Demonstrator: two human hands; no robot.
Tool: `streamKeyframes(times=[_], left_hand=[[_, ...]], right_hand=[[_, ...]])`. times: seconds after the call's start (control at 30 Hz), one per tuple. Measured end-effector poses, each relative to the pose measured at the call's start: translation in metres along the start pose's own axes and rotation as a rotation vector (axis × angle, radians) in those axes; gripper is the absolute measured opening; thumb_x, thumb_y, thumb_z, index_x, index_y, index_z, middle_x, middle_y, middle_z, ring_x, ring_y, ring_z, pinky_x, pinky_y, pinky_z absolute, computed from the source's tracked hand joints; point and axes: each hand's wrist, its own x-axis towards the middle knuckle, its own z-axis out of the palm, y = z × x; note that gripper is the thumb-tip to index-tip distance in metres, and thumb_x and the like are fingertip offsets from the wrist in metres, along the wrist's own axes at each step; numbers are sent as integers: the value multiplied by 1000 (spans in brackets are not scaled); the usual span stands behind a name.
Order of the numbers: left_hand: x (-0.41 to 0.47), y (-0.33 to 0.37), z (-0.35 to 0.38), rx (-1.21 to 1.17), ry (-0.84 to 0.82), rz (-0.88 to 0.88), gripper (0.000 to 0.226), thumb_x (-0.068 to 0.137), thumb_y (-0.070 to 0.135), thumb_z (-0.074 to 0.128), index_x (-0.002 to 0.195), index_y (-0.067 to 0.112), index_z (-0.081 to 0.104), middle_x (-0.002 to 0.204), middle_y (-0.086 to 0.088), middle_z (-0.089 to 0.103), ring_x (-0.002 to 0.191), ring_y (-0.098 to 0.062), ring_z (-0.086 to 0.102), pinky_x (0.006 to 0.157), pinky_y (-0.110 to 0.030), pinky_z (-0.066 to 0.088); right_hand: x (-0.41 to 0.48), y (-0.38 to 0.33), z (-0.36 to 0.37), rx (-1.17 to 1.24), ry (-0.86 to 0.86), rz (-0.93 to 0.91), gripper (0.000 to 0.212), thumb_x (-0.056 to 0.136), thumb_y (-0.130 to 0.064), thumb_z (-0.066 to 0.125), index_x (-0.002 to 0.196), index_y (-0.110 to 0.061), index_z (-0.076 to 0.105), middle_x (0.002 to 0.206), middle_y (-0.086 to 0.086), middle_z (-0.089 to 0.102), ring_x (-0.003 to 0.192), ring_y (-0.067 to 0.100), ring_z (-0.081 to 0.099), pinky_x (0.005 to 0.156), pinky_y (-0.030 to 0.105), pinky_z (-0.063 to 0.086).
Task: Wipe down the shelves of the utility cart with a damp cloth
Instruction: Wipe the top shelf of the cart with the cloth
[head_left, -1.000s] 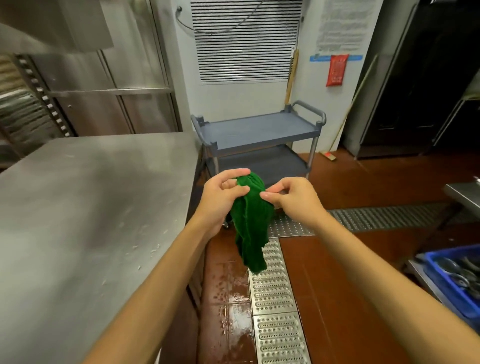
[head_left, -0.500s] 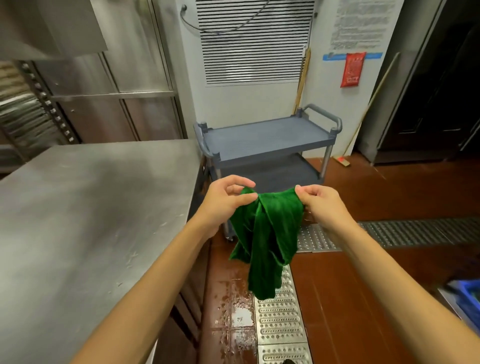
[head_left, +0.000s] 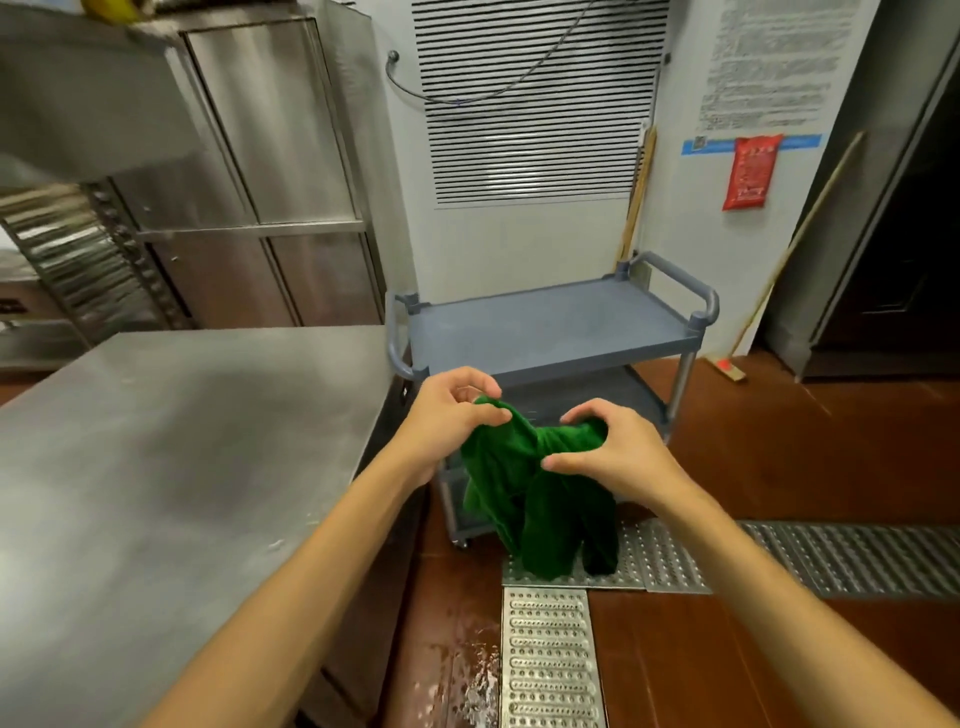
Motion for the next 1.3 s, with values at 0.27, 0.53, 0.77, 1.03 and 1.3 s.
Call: streamKeyframes(times=[0.27,0.53,0.77,1.03,1.3], left_hand=[[64,-2,20,35,-20,-33,17,77,12,82,78,27,73,82,-12,56,79,-22,57,76,-32,47],[125,-7,18,98,42,49,14,84,15,78,89,28,80,85,-9,70,84,-15,64,80,-27,49],[208,-30,-10,268,105,174,8,86,28,76,89,36,79,82,3,75,81,-17,70,79,-38,58],[303,-26,-31,477,93,276,5,94,30,66,90,33,68,103,0,62,97,-16,57,90,-35,45],[363,-28,-35,347,109,247,10,96,29,63,96,24,72,93,10,69,89,-11,65,82,-41,58]], right_hand=[[71,42,-19,-188,120,23,11,83,-33,58,90,-31,66,86,-9,67,78,14,61,71,32,49],[146,68,-17,-77,263,55,25,90,-18,45,100,-24,66,105,14,60,82,30,59,78,37,50],[212,76,-36,80,295,58,43,94,-1,42,124,-27,60,82,8,66,56,20,54,44,22,40],[302,59,-37,42,116,21,40,81,2,39,64,-24,63,48,-6,47,40,14,37,48,27,28],[357,52,-16,-173,-103,15,70,65,-85,61,69,-18,41,63,-1,43,57,16,42,57,32,32]])
